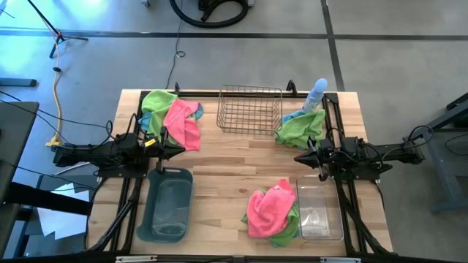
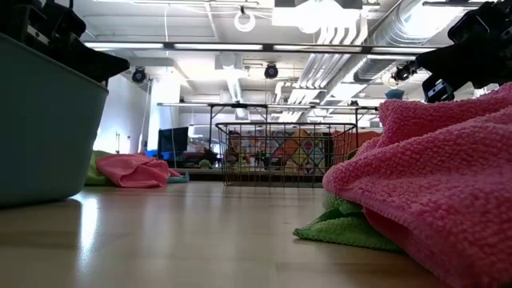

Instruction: Sort microfiber towel by color & place in baskets

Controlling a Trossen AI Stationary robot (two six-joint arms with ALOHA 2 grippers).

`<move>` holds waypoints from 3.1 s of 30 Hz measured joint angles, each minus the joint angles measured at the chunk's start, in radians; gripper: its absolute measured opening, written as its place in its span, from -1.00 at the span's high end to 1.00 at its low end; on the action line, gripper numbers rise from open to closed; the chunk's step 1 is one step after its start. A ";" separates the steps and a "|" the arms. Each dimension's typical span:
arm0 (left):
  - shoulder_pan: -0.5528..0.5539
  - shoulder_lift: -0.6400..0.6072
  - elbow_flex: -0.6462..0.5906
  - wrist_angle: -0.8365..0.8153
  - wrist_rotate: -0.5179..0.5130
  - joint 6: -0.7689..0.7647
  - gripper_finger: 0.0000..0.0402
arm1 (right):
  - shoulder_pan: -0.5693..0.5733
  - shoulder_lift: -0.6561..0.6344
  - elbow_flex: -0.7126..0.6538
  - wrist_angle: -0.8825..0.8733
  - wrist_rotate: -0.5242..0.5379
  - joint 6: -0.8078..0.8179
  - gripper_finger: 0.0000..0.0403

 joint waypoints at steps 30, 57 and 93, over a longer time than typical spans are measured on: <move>0.002 0.042 0.026 0.168 -0.130 -0.422 0.94 | 0.000 0.000 0.000 0.000 0.000 0.000 1.00; 0.611 1.298 1.176 -1.199 -0.268 -0.313 -0.11 | 0.000 0.000 0.000 0.000 0.000 0.000 1.00; 0.744 1.459 0.890 -0.863 -0.131 -0.198 0.53 | 0.000 0.000 0.000 0.000 0.000 0.000 1.00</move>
